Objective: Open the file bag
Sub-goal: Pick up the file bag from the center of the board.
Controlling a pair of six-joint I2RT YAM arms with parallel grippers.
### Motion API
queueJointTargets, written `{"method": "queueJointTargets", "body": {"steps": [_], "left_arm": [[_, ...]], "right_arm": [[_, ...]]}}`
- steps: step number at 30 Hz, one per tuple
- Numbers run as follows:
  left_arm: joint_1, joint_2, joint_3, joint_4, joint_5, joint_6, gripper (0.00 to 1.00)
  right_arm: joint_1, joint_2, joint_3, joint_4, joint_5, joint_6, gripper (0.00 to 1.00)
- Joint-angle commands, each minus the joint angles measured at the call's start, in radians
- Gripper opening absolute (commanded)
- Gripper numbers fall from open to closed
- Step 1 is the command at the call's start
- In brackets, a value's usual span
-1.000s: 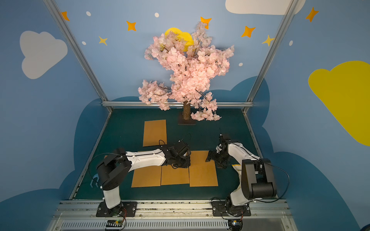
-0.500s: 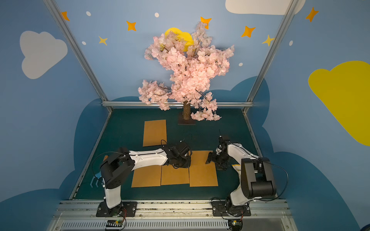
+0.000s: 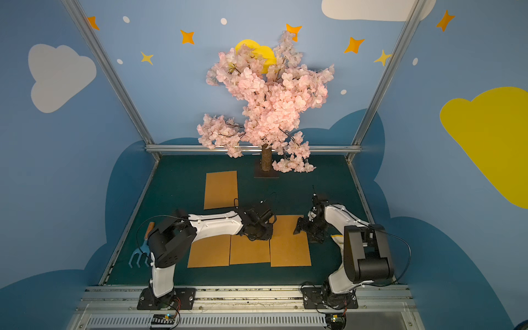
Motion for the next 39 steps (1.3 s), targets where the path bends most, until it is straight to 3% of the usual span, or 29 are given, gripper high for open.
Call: {"method": "queueJointTargets", "body": {"steps": [1, 14, 22, 39], "left_arm": [[-0.003, 0.039, 0.024, -0.058, -0.019, 0.013, 0.11], [-0.006, 0.075, 0.049, -0.11, -0.038, -0.002, 0.1], [-0.008, 0.084, 0.054, -0.119, -0.033, 0.0, 0.1], [-0.008, 0.082, 0.047, -0.128, -0.04, -0.012, 0.1]], "right_arm": [[0.006, 0.047, -0.037, 0.042, -0.046, -0.017, 0.86], [0.011, 0.076, -0.012, 0.011, -0.066, -0.072, 0.86], [0.069, 0.128, 0.025, -0.007, -0.06, -0.084, 0.85], [0.099, 0.105, 0.038, 0.001, -0.056, -0.075, 0.85]]}}
